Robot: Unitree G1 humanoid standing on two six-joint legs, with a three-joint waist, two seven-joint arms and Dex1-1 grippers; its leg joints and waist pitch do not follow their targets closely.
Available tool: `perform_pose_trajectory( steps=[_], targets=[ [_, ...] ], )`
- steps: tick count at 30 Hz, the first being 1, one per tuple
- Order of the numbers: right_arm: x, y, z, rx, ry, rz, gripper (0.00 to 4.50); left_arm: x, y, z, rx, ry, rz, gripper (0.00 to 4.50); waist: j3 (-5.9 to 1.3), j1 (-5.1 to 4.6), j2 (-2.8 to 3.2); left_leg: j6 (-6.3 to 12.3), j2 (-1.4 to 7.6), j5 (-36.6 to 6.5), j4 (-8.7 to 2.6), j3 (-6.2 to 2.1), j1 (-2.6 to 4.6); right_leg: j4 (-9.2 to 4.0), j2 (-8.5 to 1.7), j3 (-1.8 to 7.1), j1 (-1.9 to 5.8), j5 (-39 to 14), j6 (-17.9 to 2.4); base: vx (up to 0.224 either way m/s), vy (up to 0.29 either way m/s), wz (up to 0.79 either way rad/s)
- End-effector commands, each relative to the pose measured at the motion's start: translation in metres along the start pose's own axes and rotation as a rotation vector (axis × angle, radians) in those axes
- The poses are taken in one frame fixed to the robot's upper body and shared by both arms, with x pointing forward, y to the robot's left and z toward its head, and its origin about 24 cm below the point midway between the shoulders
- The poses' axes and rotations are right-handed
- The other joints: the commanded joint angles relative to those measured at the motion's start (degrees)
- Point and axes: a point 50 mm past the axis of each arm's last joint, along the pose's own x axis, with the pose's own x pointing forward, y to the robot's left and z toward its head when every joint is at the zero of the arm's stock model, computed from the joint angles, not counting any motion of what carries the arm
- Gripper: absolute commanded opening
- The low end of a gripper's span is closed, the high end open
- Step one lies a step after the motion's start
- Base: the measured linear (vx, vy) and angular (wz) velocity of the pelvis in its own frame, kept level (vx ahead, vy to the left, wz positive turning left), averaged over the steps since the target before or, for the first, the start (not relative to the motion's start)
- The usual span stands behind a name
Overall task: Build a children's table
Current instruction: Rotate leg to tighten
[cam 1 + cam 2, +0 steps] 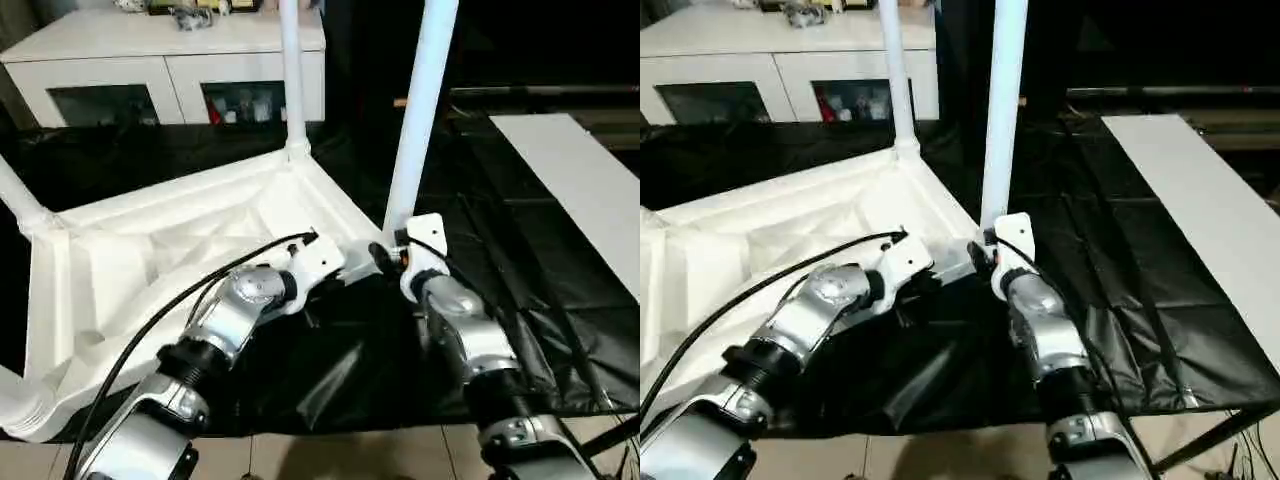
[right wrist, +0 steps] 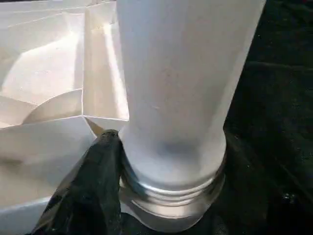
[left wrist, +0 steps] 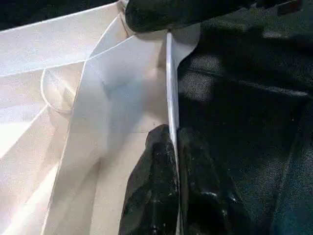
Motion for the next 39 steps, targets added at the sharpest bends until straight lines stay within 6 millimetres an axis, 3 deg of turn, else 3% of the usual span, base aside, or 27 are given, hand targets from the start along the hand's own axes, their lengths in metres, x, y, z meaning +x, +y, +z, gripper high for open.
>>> perform_pose_trajectory(
  steps=[1,4,5,7,8,9,11,12,13,14,18,20,22,27,29,33,34,39],
  targets=[
    [0.001,0.044,0.015,0.036,-0.082,0.196,3.26,0.005,0.0,0.004,0.035,-0.008,0.041,0.0,-3.22,-0.11,-0.6,0.41,2.12,-19.4,-4.8,-1.05,0.86,-5.47,-3.2,1.73,1.48,-24.6,-7.5,0.0,0.0,0.0],
    [-0.005,0.04,0.017,0.019,-0.107,0.221,3.49,0.0,0.003,-0.001,0.045,-0.011,0.037,0.0,-3.23,0.09,-0.74,1.2,2.08,-17.7,-4.8,-0.96,0.45,-5.3,-3.24,1.83,1.8,-23.7,-7.6,0.0,0.0,0.0],
    [-0.008,0.035,0.018,0.0,-0.113,0.229,3.62,-0.005,0.003,-0.004,0.061,-0.012,0.02,0.0,-3.21,0.09,-0.47,1.25,2.08,-17.6,-4.82,-0.98,0.45,-5.32,-3.28,1.78,1.79,-24.1,-7.6,0.0,0.0,0.0],
    [-0.018,0.018,0.019,-0.063,-0.123,0.239,3.84,-0.019,0.004,-0.014,0.086,0.0,-0.029,0.0,-3.37,0.17,-0.69,1.42,2.39,-15.8,-5.07,-1.36,-0.18,-4.92,-3.32,1.62,2.61,-22.5,-7.0,0.0,0.0,0.0],
    [-0.023,0.011,0.019,-0.095,-0.121,0.256,3.9,-0.025,0.005,-0.017,0.098,0.005,-0.048,0.0,-3.37,-0.1,-0.49,1.62,2.41,-15.4,-5.09,-1.25,-0.27,-4.74,-3.19,1.62,2.28,-21.6,-7.2,0.0,0.0,0.0],
    [-0.026,0.007,0.019,-0.127,-0.114,0.278,3.97,-0.029,0.005,-0.02,0.107,0.011,-0.061,0.0,-3.4,-0.03,-0.66,1.76,2.49,-15.8,-5.01,-1.21,-0.07,-4.83,-3.13,1.59,2.29,-21.9,-7.3,0.0,0.0,0.0],
    [-0.036,0.0,0.017,-0.211,-0.101,0.367,3.97,-0.038,0.006,-0.025,0.116,0.012,-0.094,0.0,-3.67,0.24,-0.29,1.91,2.56,-14.1,-4.55,-0.84,0.3,-4.56,-3.14,1.94,2.03,-18.3,-8.9,0.027,-0.01,0.01],
    [-0.041,-0.001,0.016,-0.258,-0.097,0.426,3.97,-0.042,0.006,-0.027,0.111,0.014,-0.113,0.0,-3.76,0.46,-0.29,2.22,2.71,-12.1,-4.51,-0.86,0.05,-4.07,-3.01,1.86,2.4,-14.2,-9.9,0.055,-0.02,0.02],
    [-0.052,-0.006,0.013,-0.328,-0.084,0.518,3.97,-0.05,0.001,-0.028,0.127,-0.013,-0.198,0.0,-3.7,0.47,-0.15,2.54,2.69,-11.7,-4.43,-0.72,0.08,-4.01,-2.98,1.94,2.18,-12.6,-10.5,0.0,0.0,0.0],
    [-0.061,-0.01,0.011,-0.375,-0.066,0.584,3.97,-0.056,-0.002,-0.03,0.139,-0.026,-0.261,0.0,-3.82,0.61,-0.21,3.02,2.69,-10.5,-4.29,-0.8,-0.15,-3.5,-3.03,1.89,2.72,-9.3,-11.4,0.057,0.009,0.0],
    [-0.077,-0.019,0.005,-0.397,-0.001,0.716,3.97,-0.068,-0.011,-0.032,0.133,-0.069,-0.38,0.0,-3.92,0.48,-0.23,5.26,2.7,-8.9,-3.97,-0.57,0.02,-2.82,-2.91,1.82,2.81,-2.3,-14.8,0.03,0.006,-0.01],
    [-0.083,-0.021,0.001,-0.398,0.031,0.772,3.97,-0.071,-0.012,-0.029,0.121,-0.087,-0.4,0.0,-3.72,0.72,-0.28,5.81,2.92,-9.7,-3.99,-0.46,0.29,-2.97,-3.05,1.79,2.77,-4.4,-15.5,0.0,0.0,0.0],
    [-0.082,-0.022,0.001,-0.393,0.035,0.779,3.97,-0.071,-0.014,-0.029,0.117,-0.082,-0.42,0.0,-3.45,0.84,-0.29,5.06,2.97,-11.0,-4.2,-0.43,0.35,-3.38,-3.14,1.83,2.64,-8.5,-14.9,0.0,0.0,0.0],
    [-0.079,-0.018,0.002,-0.364,0.002,0.808,3.97,-0.073,-0.016,-0.027,0.115,-0.093,-0.438,0.0,-3.12,0.92,-0.61,2.58,2.94,-15.0,-4.6,-0.55,0.63,-4.17,-3.23,2.0,2.31,-18.2,-11.9,0.0,0.0,0.0],
    [-0.077,-0.017,0.001,-0.341,0.006,0.814,3.71,-0.073,-0.016,-0.027,0.113,-0.093,-0.445,0.0,-3.16,0.97,-0.6,2.25,2.91,-14.9,-4.63,-0.57,0.67,-4.29,-3.14,2.03,2.15,-18.7,-11.2,0.0,0.0,0.0],
    [-0.073,-0.018,-0.005,-0.308,0.043,0.821,3.63,-0.074,-0.014,-0.027,0.112,-0.086,-0.44,0.0,-3.26,1.03,-0.69,2.3,2.8,-13.6,-4.55,-0.58,0.48,-4.09,-3.12,1.99,2.28,-17.2,-11.4,0.0,0.0,0.0],
    [-0.073,-0.019,-0.005,-0.307,0.044,0.818,3.36,-0.074,-0.014,-0.027,0.109,-0.086,-0.441,0.0,-3.33,1.04,-0.69,2.37,2.8,-13.3,-4.49,-0.56,0.47,-4.04,-3.12,1.99,2.32,-16.7,-11.5,0.0,0.0,0.0],
    [-0.072,-0.02,-0.006,-0.309,0.054,0.816,3.1,-0.075,-0.014,-0.028,0.105,-0.079,-0.443,0.0,-3.5,1.18,-0.69,3.06,2.76,-11.2,-4.28,-0.5,0.36,-3.72,-3.06,1.92,2.44,-13.9,-12.0,0.0,0.0,0.0]
  ],
)
